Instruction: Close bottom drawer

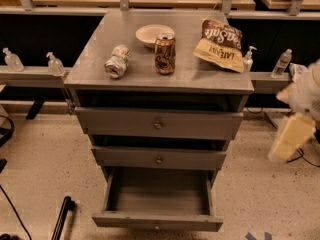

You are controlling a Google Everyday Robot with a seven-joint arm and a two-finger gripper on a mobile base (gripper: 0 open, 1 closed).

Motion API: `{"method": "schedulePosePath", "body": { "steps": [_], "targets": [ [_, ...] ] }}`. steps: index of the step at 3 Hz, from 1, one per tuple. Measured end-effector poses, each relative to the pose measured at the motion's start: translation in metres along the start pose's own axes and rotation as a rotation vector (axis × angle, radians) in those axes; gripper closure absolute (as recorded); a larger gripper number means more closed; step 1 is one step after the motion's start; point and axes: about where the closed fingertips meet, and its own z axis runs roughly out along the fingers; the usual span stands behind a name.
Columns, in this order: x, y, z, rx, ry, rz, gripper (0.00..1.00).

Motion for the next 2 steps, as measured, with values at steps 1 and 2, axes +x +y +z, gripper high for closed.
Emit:
{"method": "schedulePosePath", "body": {
  "steps": [1,2],
  "targets": [
    [0.092,0.011,0.065,0.023,-0.078,0.210,0.00],
    [0.114,-0.001,0.076,0.121,-0.092,0.259,0.00]
  ]
}}
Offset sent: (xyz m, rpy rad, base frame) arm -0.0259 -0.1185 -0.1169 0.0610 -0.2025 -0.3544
